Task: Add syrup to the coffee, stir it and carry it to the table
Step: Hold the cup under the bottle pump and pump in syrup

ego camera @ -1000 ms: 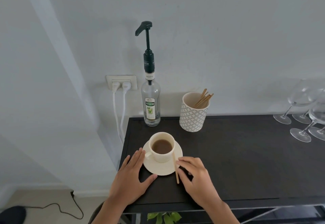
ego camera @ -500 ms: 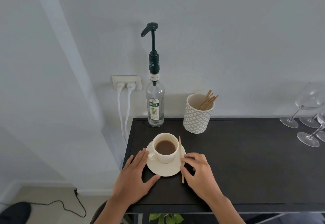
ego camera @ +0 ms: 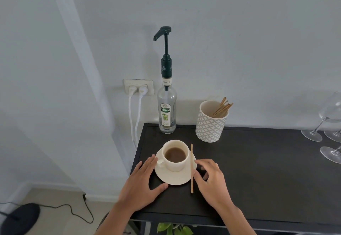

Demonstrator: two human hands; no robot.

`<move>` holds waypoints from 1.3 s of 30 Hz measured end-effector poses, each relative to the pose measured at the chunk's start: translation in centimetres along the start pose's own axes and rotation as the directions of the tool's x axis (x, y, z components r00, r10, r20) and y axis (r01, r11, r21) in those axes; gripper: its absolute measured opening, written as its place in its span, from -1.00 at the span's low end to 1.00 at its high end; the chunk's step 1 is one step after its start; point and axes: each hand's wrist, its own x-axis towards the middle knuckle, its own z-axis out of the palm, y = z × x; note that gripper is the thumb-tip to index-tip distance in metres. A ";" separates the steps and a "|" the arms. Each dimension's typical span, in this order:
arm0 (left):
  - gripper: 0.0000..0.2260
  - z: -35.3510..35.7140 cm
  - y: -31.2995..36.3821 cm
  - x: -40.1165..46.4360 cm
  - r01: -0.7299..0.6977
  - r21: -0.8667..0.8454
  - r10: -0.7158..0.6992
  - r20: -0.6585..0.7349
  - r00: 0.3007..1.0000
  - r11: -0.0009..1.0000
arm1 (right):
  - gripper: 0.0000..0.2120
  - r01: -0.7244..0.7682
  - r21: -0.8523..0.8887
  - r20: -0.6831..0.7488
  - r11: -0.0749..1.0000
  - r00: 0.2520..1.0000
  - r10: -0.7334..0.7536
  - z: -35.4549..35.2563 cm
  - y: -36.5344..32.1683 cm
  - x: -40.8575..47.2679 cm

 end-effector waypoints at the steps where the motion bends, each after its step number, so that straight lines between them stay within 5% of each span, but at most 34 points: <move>1: -0.12 0.0 -0.1 0.0 0.017 -0.030 -0.017 0.009 1.000 0.999 | -0.68 0.005 0.012 -0.002 1.000 1.000 -0.005 -0.1 -0.2 0.3; 16: -0.74 -0.8 1.6 0.8 -0.041 -0.579 -0.130 -0.250 0.960 0.814 | -0.44 -0.106 0.282 0.176 0.954 0.983 0.058 -1.4 -2.4 2.5; 39: -0.93 -1.4 2.4 3.3 -0.027 -0.657 -0.153 -0.216 0.964 0.753 | -0.46 -0.064 0.225 0.254 0.972 0.967 0.004 -1.6 -5.3 3.8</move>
